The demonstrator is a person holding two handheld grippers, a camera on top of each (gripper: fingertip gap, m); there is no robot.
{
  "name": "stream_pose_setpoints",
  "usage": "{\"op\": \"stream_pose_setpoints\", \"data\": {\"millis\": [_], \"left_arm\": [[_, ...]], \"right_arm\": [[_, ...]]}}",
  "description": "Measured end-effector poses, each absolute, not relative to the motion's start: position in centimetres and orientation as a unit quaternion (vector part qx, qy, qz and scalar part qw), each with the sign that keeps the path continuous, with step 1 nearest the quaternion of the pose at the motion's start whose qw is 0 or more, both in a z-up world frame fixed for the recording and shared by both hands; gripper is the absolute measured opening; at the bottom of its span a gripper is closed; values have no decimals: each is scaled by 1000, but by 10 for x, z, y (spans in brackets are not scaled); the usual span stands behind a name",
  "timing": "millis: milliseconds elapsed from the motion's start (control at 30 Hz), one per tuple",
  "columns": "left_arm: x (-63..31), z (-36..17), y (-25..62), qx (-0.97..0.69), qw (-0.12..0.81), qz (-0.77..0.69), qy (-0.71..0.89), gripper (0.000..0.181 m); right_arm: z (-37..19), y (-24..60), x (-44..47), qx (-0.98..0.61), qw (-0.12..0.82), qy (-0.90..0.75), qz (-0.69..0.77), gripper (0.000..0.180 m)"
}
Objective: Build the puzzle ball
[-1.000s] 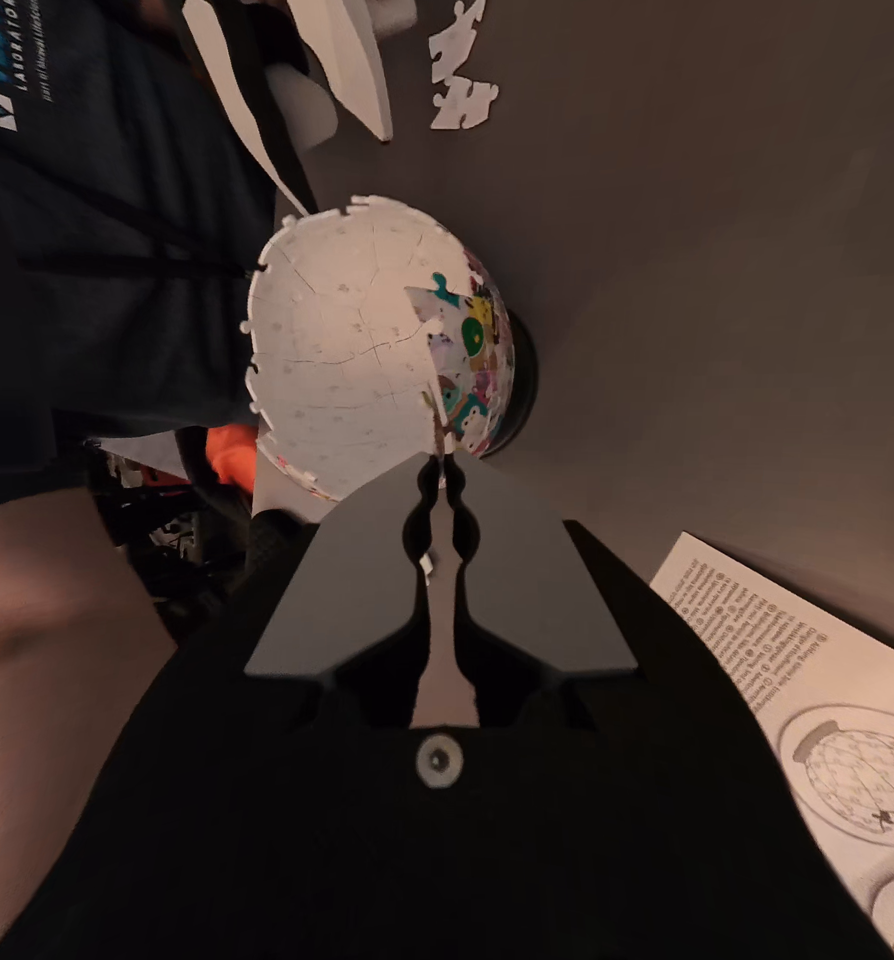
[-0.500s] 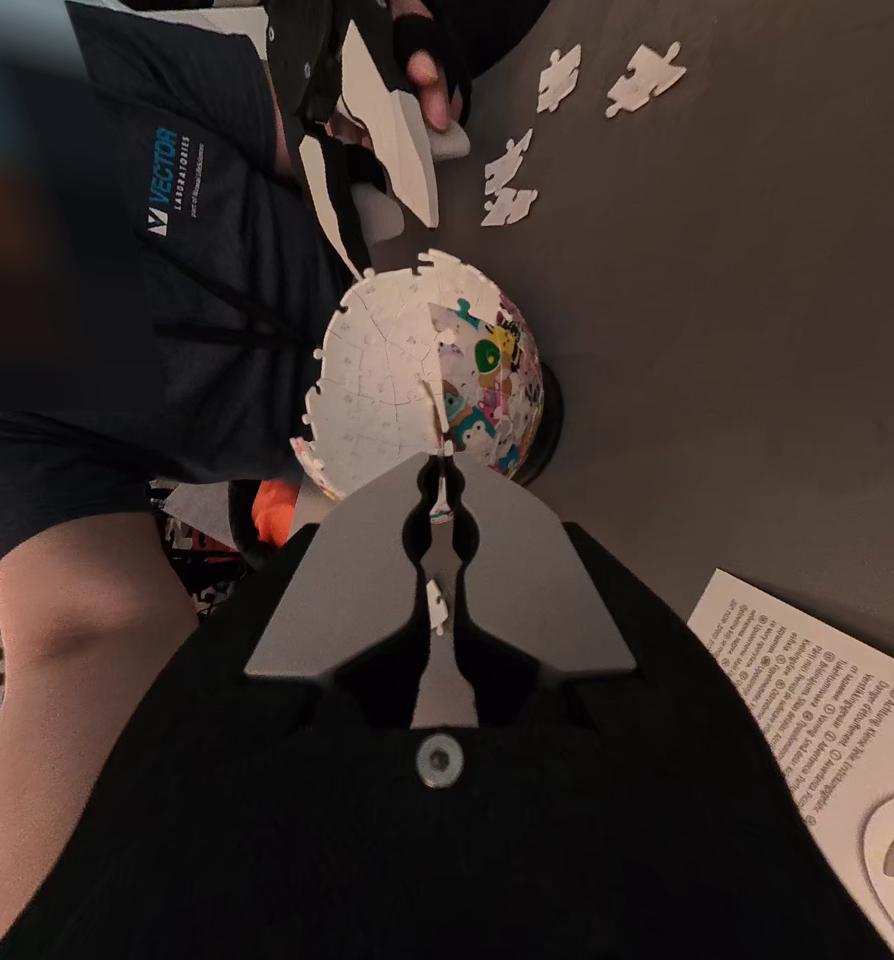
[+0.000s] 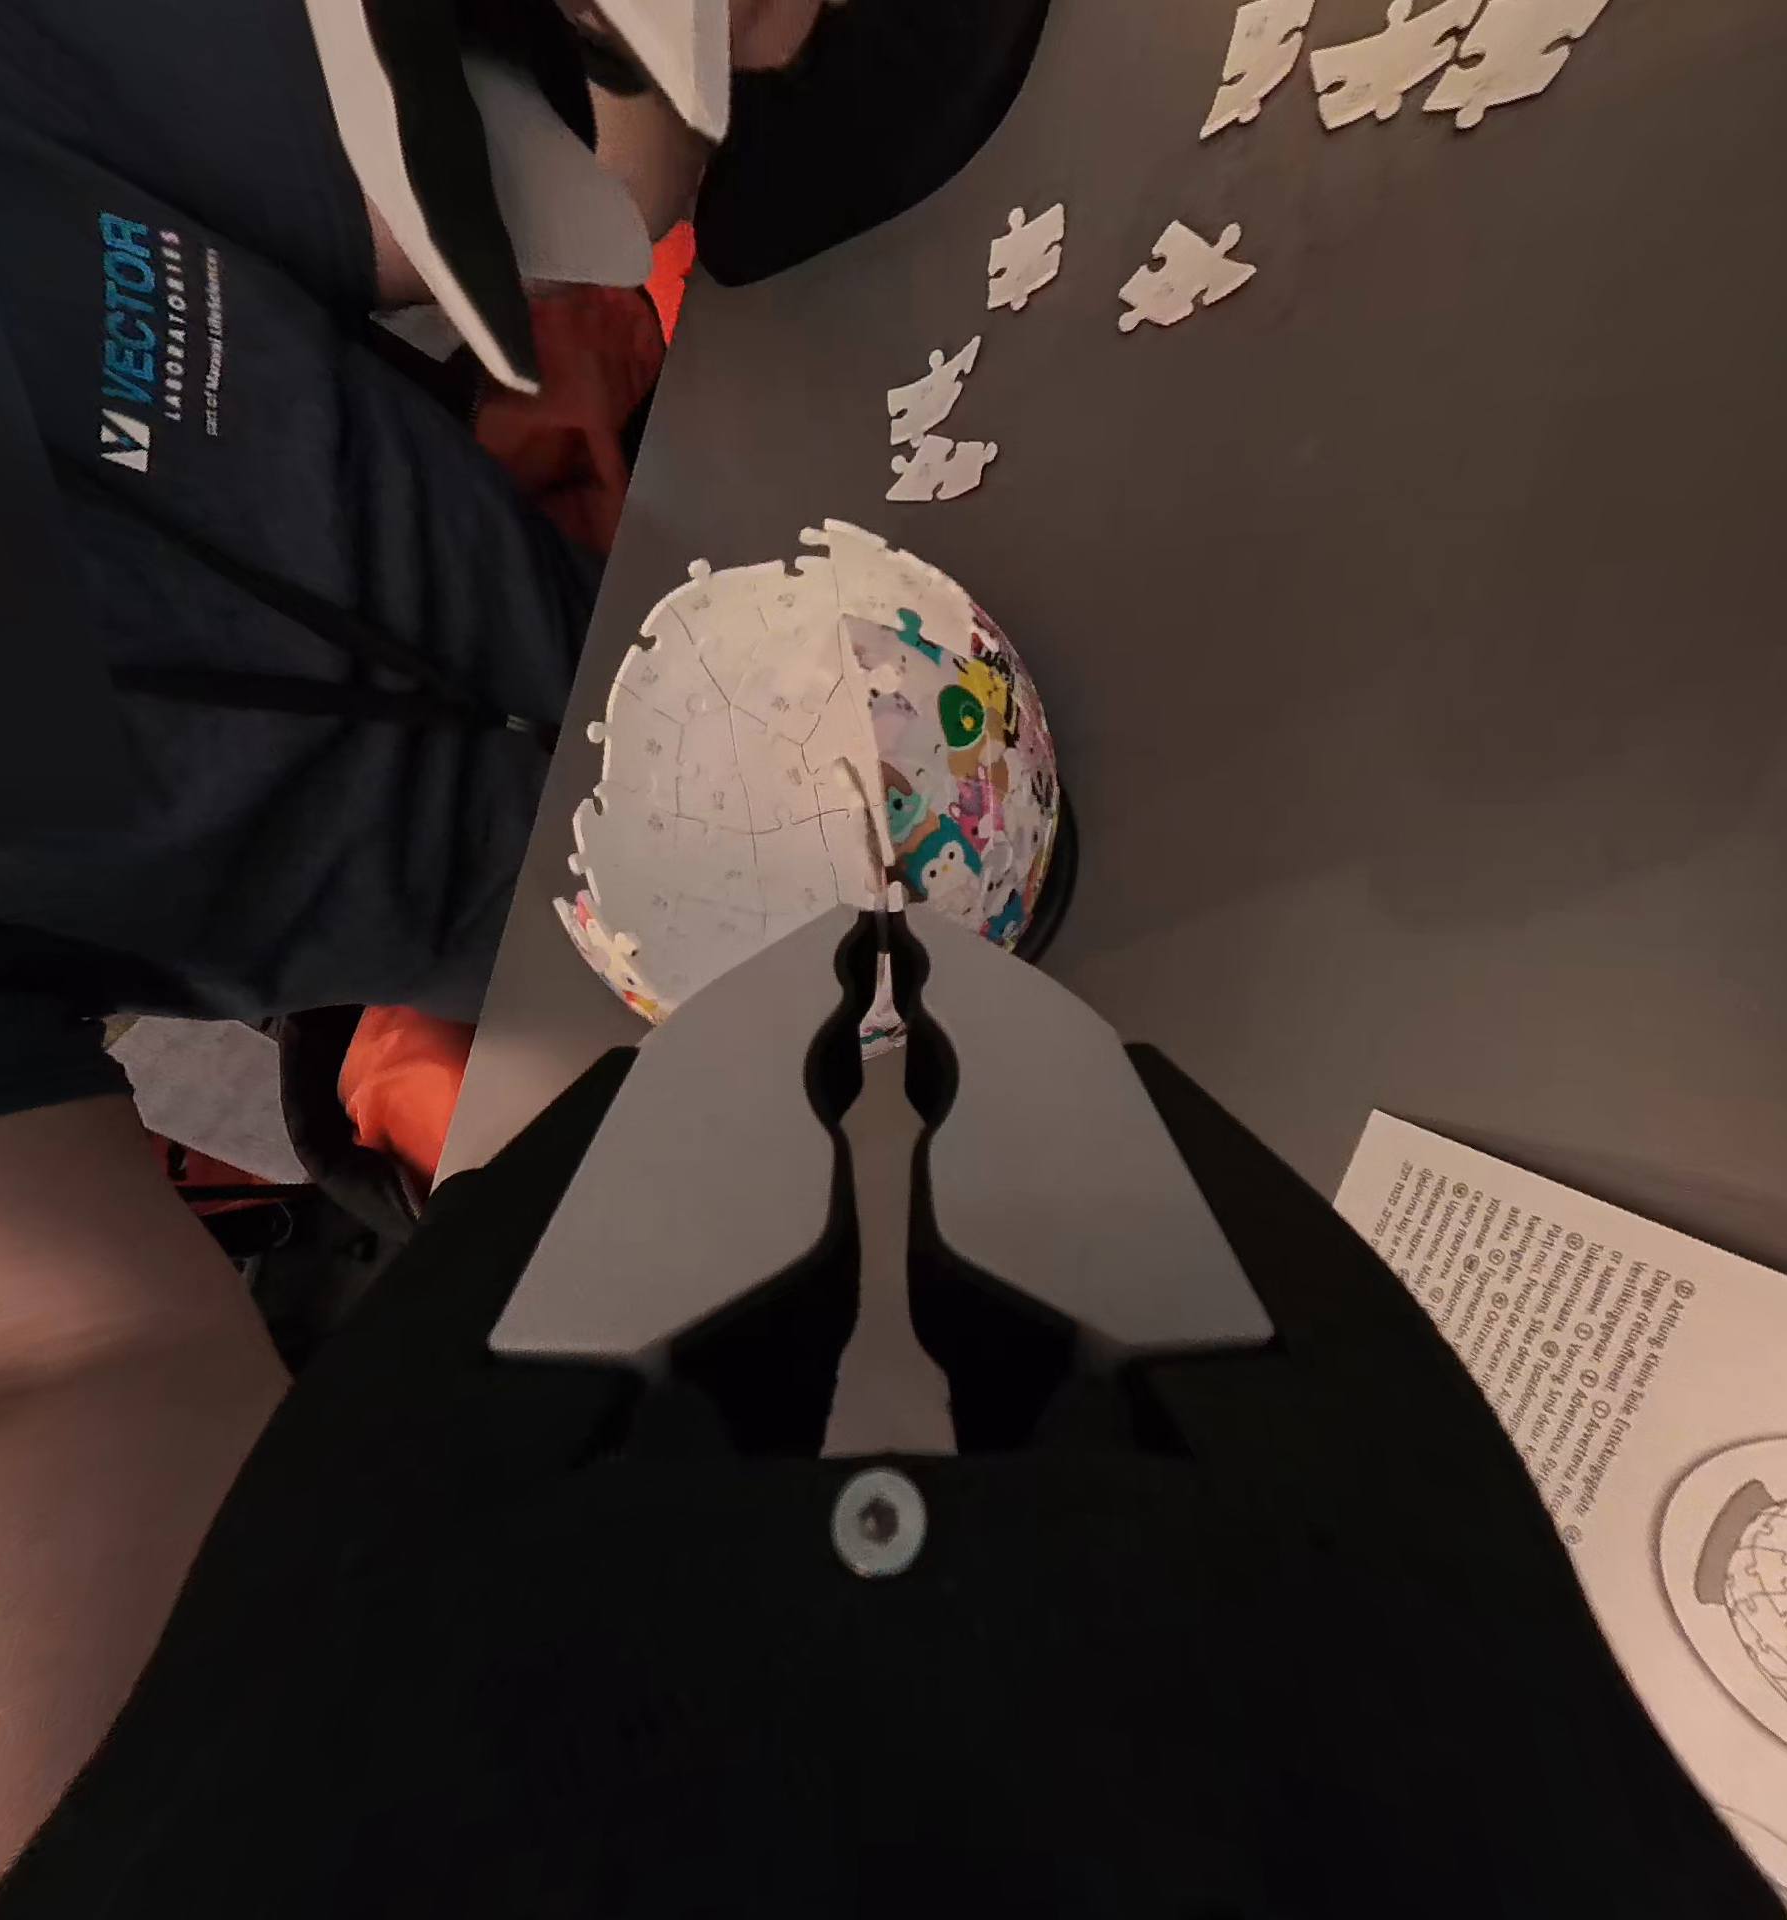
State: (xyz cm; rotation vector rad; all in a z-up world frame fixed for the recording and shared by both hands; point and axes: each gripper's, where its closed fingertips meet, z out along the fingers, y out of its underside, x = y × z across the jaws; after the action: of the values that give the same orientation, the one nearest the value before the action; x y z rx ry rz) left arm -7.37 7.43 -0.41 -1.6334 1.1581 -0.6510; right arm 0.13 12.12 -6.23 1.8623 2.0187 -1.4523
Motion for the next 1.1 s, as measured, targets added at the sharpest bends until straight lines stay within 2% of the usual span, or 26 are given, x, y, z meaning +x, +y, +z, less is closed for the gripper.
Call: {"op": "stream_pose_setpoints", "data": {"millis": [133,200,333,767,1000,1100], "left_arm": [[-44,-26,105,-664,449,-191,566,47],[-29,-34,112,-664,428,-206,577,33],[-15,-47,117,-668,393,-223,592,32],[-11,-74,128,-672,369,-127,629,21],[-8,-78,129,-662,371,-118,641,4],[-7,-79,129,-663,370,-118,640,5]], "right_arm": [[-62,123,0,603,20,643,-472,3],[-62,122,-1,603,19,641,-474,3],[-62,122,-1,605,19,639,-476,3],[-62,123,-2,607,36,624,-491,3],[-63,124,-2,610,51,608,-505,3],[-63,124,-1,611,63,600,-514,3]]}}
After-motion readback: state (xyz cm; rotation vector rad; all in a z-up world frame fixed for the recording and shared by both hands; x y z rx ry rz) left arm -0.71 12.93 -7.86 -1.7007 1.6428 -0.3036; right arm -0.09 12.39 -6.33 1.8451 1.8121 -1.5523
